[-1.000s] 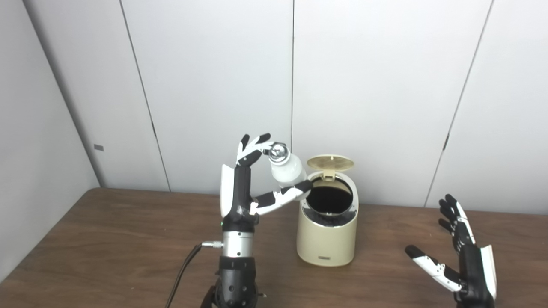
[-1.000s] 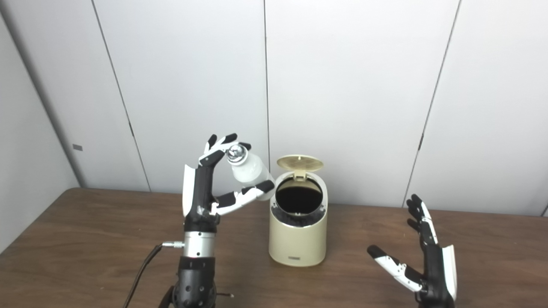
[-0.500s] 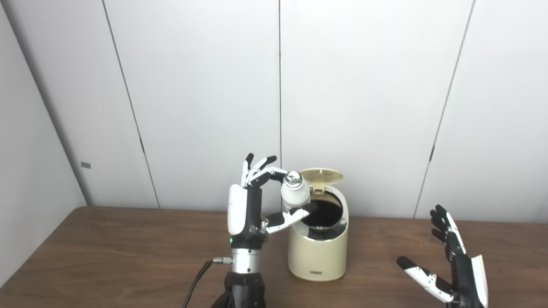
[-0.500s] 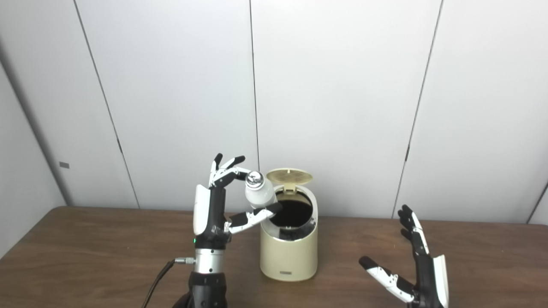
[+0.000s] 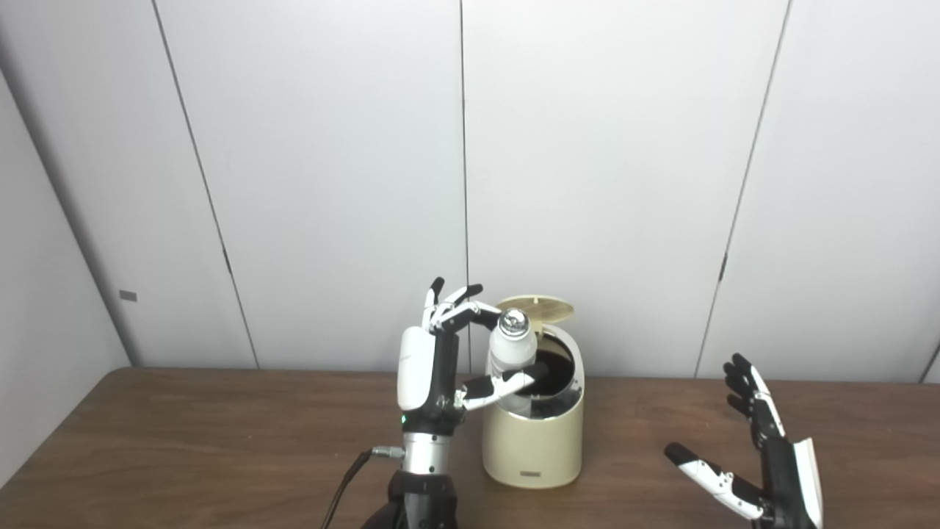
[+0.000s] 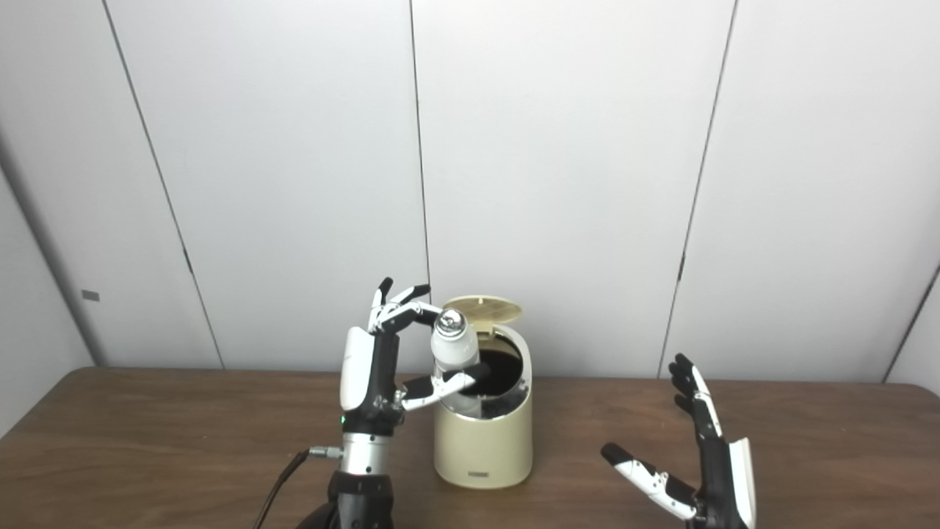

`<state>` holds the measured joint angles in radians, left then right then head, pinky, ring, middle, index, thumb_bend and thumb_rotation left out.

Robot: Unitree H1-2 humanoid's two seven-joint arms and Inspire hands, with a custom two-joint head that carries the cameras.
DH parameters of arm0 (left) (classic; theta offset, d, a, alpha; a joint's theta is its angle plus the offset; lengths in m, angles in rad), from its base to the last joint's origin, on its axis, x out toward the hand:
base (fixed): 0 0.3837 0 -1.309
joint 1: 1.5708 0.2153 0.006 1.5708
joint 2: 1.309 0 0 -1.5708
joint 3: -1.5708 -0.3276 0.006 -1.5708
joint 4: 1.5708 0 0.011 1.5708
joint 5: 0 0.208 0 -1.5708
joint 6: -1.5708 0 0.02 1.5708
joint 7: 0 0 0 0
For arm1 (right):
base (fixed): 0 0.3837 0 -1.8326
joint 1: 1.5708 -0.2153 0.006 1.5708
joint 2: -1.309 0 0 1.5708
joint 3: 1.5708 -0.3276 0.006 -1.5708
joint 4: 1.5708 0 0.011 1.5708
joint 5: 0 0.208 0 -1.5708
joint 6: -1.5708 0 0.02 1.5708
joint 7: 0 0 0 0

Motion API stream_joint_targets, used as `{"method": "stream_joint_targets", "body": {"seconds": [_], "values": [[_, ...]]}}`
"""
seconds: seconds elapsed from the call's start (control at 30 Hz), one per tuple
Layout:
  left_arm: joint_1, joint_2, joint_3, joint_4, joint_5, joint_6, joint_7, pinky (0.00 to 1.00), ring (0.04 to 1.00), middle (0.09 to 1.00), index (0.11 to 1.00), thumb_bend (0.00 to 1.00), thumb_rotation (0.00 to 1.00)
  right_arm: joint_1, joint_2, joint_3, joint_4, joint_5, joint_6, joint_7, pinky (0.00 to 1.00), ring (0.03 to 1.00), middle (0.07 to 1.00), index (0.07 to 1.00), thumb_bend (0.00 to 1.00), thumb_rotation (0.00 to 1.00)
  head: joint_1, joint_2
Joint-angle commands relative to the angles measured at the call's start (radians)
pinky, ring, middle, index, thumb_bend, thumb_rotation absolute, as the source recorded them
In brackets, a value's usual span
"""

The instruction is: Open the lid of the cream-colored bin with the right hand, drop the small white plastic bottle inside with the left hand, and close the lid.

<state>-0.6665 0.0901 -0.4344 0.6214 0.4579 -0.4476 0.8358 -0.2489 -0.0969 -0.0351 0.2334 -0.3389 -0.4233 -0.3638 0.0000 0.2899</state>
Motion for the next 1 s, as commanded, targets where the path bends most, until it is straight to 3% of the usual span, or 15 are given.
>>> {"method": "stream_joint_targets", "body": {"seconds": [0.0, 0.57, 0.97], "values": [[-0.058, 0.009, -0.010, -0.006, -0.015, -0.022, 0.032, 1.00, 0.810, 0.469, 0.498, 0.52, 0.00, 0.054, 0.017, 0.009, 0.044, -0.012, -0.028, -0.011, 0.86, 0.894, 0.895, 0.909, 0.75, 0.51, 0.001, 0.000], [-0.062, 0.028, -0.084, 0.065, -0.131, -0.022, 0.032, 1.00, 0.766, 0.477, 0.486, 0.52, 0.00, 0.066, 0.032, 0.014, 0.019, -0.028, -0.018, -0.023, 0.84, 0.890, 0.891, 0.908, 0.78, 0.53, -0.021, 0.007], [-0.047, 0.059, -0.105, 0.057, -0.125, -0.022, -0.018, 1.00, 0.809, 0.485, 0.492, 0.52, 0.00, 0.065, 0.030, 0.016, 0.017, -0.031, -0.012, -0.022, 0.84, 0.886, 0.890, 0.915, 0.76, 0.54, -0.022, 0.008]]}}
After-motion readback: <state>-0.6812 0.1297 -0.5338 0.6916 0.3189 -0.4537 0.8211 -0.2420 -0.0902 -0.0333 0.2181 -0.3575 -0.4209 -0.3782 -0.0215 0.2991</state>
